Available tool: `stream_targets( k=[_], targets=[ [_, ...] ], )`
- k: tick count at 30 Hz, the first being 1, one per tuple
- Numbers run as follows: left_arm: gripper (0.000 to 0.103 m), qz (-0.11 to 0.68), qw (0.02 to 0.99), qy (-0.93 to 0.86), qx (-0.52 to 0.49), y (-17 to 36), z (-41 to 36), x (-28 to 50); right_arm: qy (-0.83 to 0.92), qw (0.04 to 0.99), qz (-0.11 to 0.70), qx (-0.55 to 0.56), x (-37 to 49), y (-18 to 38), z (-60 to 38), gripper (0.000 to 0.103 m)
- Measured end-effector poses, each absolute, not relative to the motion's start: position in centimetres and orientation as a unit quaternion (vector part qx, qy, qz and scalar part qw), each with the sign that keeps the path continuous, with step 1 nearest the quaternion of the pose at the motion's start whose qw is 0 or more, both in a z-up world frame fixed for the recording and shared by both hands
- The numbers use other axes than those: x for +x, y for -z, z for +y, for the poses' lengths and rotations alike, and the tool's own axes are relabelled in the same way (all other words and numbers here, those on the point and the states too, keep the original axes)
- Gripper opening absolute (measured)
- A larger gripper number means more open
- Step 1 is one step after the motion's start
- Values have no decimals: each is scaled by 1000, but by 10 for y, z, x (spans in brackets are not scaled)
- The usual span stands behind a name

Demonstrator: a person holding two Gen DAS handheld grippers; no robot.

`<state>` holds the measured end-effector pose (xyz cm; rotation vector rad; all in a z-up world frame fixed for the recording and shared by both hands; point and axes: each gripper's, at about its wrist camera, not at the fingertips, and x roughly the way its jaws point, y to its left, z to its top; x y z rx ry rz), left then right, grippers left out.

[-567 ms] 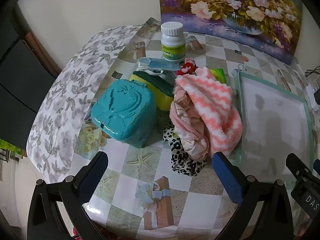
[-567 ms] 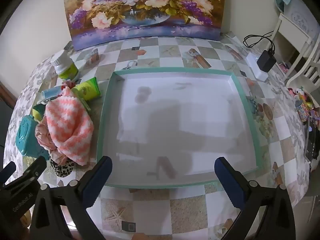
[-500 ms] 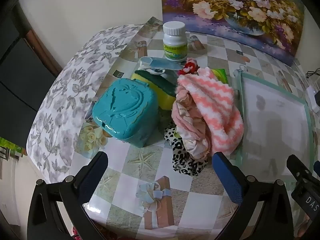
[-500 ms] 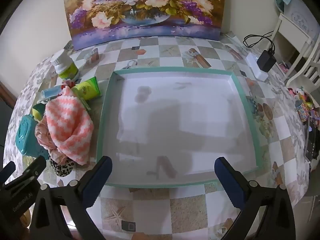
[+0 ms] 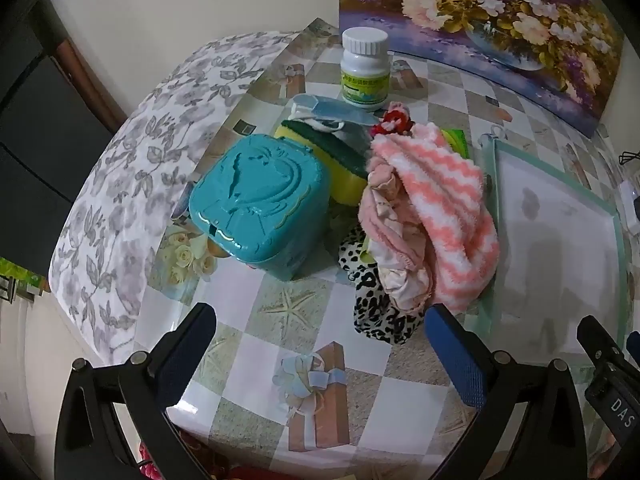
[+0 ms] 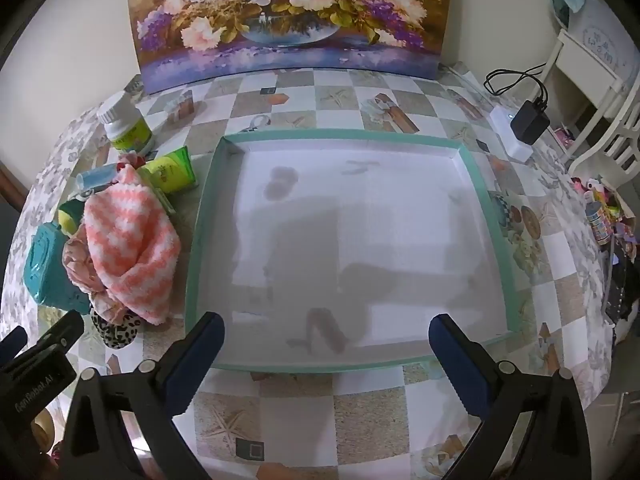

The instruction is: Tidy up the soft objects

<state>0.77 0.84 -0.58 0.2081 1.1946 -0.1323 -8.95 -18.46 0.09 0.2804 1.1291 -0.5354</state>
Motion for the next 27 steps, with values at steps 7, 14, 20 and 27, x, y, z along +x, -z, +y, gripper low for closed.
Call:
stream_targets(
  k=[7, 14, 20, 27],
  targets=[
    [103, 566, 818, 52, 91, 7, 11, 10, 252, 799, 532, 123, -89, 0, -183, 103],
    [103, 568, 817, 51, 89, 8, 12, 11, 252, 798, 534, 122, -89, 0, -184, 103],
    [103, 568, 817, 53, 87, 8, 13, 11, 252, 797, 534, 123, -89, 1, -184, 103],
    [103, 565, 820, 50, 80, 7, 15, 10, 253, 794, 539, 124, -91, 4, -185, 103]
  ],
)
